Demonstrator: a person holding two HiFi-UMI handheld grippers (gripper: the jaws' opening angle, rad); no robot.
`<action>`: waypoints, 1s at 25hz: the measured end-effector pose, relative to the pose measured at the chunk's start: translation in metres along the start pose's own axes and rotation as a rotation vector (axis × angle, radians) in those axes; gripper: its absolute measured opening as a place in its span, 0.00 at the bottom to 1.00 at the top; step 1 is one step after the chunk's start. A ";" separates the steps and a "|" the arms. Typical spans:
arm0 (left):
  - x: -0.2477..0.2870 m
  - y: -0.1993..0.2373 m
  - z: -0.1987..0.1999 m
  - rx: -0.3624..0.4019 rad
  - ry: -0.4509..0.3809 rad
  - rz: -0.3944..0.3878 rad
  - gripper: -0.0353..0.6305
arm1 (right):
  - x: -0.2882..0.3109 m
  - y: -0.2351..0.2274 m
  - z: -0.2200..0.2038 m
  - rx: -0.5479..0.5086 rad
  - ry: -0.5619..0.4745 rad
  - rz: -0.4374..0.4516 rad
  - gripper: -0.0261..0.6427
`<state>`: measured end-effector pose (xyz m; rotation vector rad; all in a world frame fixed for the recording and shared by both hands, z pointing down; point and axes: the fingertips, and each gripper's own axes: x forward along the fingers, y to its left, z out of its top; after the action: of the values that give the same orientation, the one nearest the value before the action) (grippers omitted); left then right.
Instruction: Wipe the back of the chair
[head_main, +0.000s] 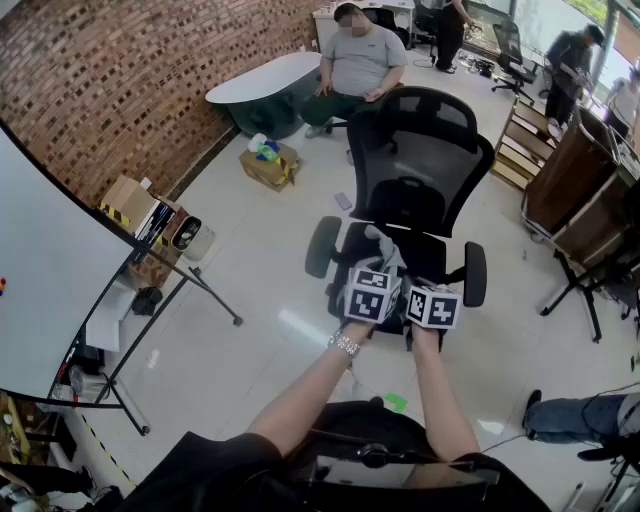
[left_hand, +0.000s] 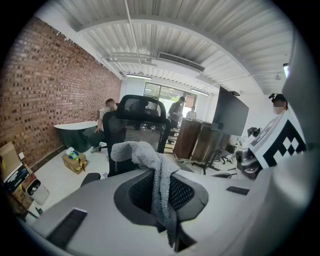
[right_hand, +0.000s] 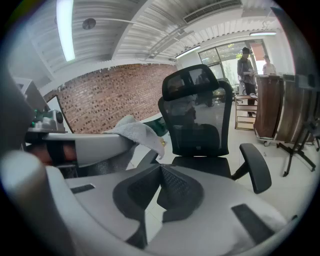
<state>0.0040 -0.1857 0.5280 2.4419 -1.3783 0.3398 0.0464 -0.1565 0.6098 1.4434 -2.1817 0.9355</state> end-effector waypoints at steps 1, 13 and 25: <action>0.006 0.011 0.006 0.004 0.006 0.000 0.10 | 0.009 0.000 0.009 -0.003 0.000 -0.003 0.05; 0.091 0.064 0.090 0.114 0.031 -0.067 0.10 | 0.075 -0.017 0.081 0.025 -0.032 -0.029 0.05; 0.203 -0.024 0.179 0.202 -0.010 -0.191 0.10 | 0.068 -0.108 0.127 0.094 -0.068 -0.064 0.05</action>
<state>0.1367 -0.4023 0.4319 2.7162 -1.1515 0.4400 0.1245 -0.3182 0.5964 1.6004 -2.1514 0.9922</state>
